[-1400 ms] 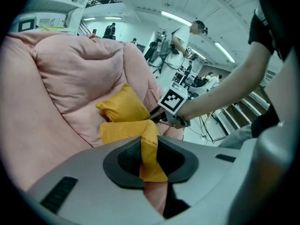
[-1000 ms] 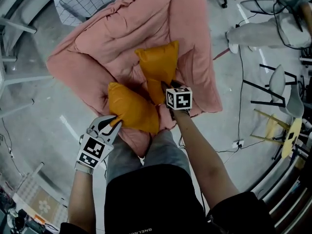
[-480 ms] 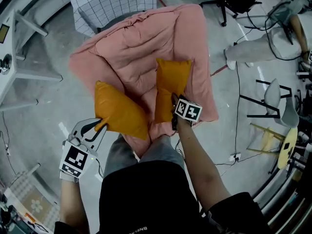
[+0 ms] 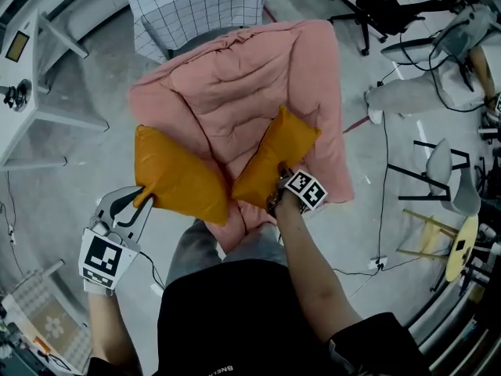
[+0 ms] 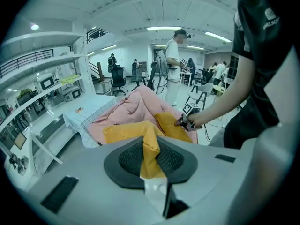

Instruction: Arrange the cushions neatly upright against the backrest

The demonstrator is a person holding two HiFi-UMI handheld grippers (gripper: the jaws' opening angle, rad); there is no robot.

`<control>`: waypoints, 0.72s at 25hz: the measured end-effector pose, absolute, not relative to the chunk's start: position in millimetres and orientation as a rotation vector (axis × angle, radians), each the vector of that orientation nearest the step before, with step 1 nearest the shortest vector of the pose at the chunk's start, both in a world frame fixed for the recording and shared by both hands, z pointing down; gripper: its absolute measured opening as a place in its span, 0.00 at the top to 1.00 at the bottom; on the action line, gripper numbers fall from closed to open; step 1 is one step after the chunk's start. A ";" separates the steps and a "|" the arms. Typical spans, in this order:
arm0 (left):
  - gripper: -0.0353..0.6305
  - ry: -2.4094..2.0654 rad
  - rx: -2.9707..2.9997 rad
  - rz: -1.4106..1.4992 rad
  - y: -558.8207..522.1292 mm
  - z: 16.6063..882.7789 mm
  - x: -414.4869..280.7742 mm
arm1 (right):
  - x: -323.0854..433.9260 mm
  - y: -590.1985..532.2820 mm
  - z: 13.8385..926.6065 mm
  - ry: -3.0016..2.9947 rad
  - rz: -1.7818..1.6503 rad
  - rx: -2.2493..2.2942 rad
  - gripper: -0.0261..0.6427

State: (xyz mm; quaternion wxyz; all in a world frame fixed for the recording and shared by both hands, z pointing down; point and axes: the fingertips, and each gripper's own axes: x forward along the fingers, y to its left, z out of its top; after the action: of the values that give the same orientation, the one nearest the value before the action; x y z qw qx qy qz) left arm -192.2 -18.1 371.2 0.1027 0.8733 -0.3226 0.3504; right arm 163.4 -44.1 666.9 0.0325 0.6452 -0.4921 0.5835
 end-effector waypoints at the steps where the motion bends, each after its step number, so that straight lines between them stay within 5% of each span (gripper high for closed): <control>1: 0.85 -0.955 2.575 1.033 -18.1 371.5 -193.7 | 161.0 -44.0 669.4 -1.486 1.850 2.027 0.77; 12: 0.85 -0.991 2.552 1.042 -10.6 368.0 -197.1 | 144.4 -40.2 708.4 -1.058 2.327 2.390 0.78; 18: 0.85 -0.997 2.524 1.041 -11.1 369.5 -196.8 | 139.3 -54.0 731.1 -1.054 2.321 2.394 0.79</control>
State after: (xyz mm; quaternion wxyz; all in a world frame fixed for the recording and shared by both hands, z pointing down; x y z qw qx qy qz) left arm -196.8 -11.1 369.5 0.1173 0.8624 -0.3406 0.3556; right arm 139.3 -54.0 731.1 -0.1767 0.6739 -0.2966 0.6532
